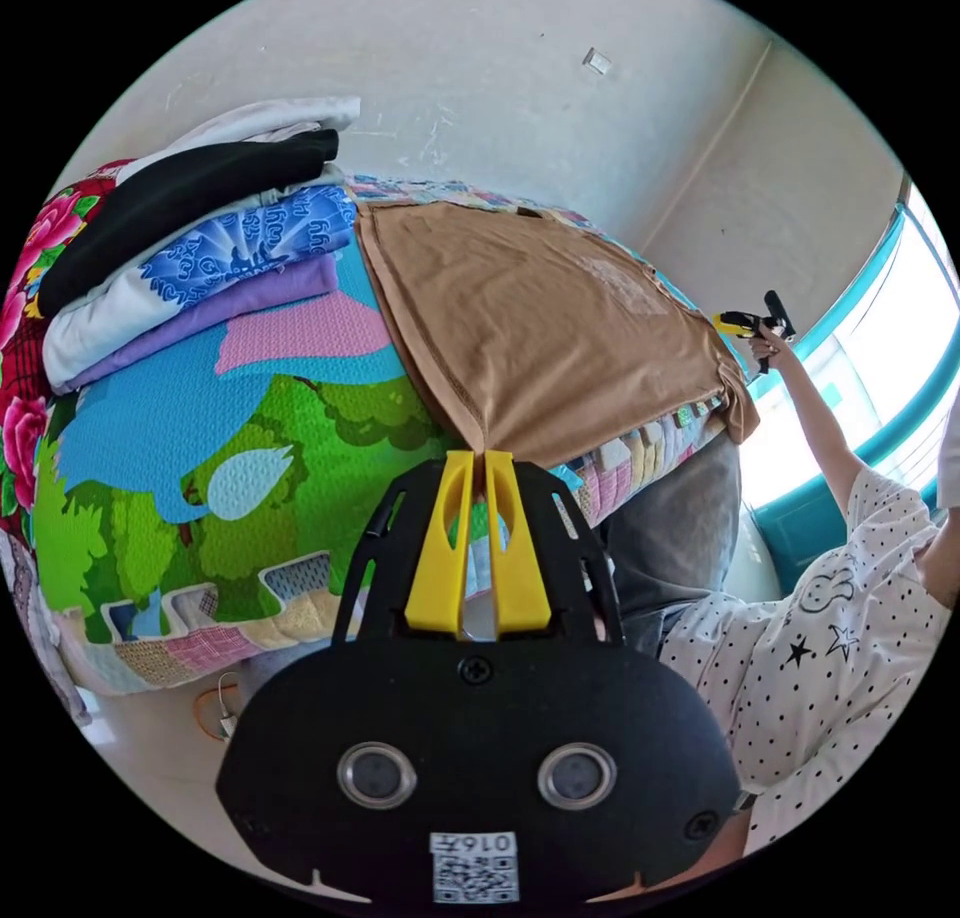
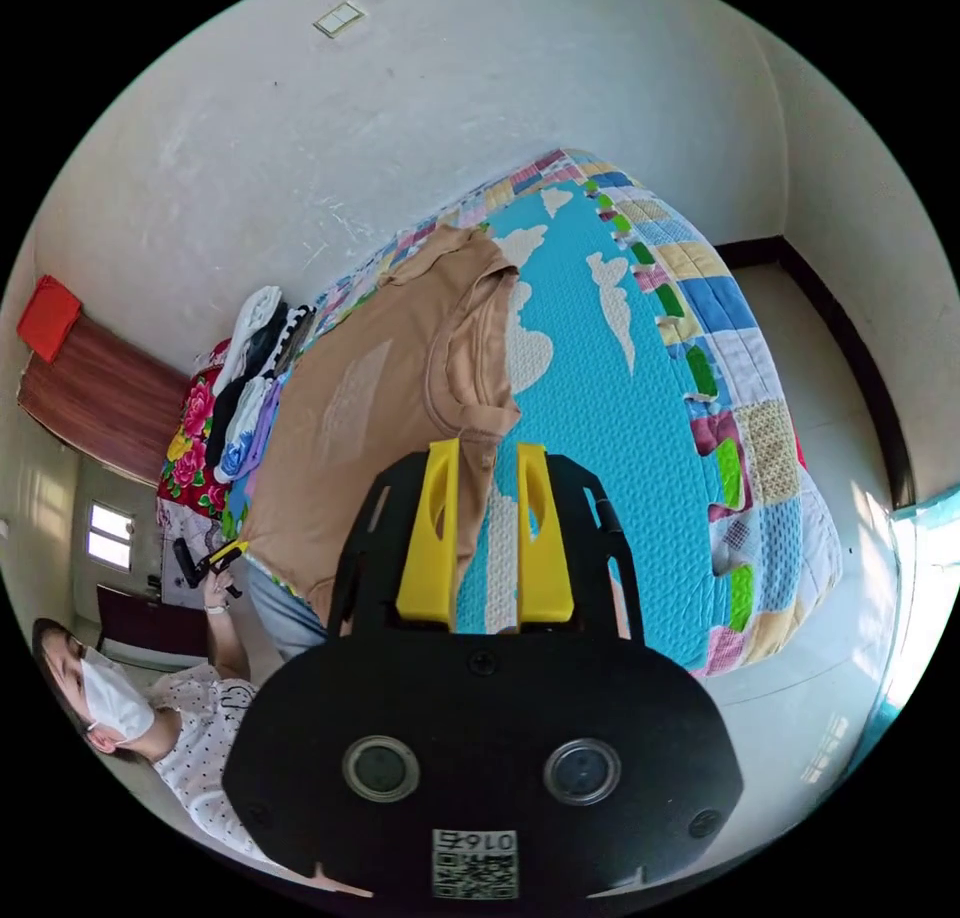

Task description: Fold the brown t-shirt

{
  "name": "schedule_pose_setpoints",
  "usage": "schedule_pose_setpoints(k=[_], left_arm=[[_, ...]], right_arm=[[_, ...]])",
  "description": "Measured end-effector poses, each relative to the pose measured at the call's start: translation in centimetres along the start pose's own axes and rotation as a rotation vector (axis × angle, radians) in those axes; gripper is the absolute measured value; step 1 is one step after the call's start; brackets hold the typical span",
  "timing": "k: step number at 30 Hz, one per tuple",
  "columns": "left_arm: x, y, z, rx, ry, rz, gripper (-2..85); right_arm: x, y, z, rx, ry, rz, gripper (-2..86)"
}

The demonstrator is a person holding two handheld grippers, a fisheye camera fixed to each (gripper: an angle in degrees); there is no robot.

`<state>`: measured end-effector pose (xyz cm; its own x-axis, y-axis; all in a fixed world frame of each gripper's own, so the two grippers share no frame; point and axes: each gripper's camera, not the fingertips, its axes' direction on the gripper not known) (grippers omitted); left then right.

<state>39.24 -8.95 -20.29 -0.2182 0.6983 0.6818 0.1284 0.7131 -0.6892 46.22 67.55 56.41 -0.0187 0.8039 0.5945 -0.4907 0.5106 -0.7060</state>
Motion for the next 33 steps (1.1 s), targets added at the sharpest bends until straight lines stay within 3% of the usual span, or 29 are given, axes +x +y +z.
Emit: schedule_pose_setpoints(k=[5, 11, 18, 24, 31, 33], left_arm=[[0.0, 0.2, 0.1, 0.009, -0.004, -0.013, -0.8], [-0.4, 0.3, 0.4, 0.013, 0.009, -0.043, -0.9], [-0.1, 0.4, 0.8, 0.014, 0.001, -0.03, -0.9], [0.5, 0.6, 1.2, 0.018, -0.025, 0.006, -0.9], [0.4, 0.5, 1.8, 0.013, -0.005, 0.009, -0.9], [0.5, 0.6, 1.9, 0.014, -0.006, 0.01, -0.9]], right_arm=[[0.4, -1.6, 2.0, 0.009, -0.022, 0.05, 3.3], [-0.5, -2.2, 0.9, 0.082, 0.064, 0.022, 1.2], [-2.1, -2.6, 2.2, 0.034, 0.223, -0.043, 1.4], [-2.6, -1.6, -0.9, 0.075, 0.087, -0.069, 4.4], [-2.2, 1.6, -0.9, -0.135, 0.004, -0.102, 10.1], [-2.3, 2.2, -0.7, -0.117, -0.047, -0.098, 9.6]])
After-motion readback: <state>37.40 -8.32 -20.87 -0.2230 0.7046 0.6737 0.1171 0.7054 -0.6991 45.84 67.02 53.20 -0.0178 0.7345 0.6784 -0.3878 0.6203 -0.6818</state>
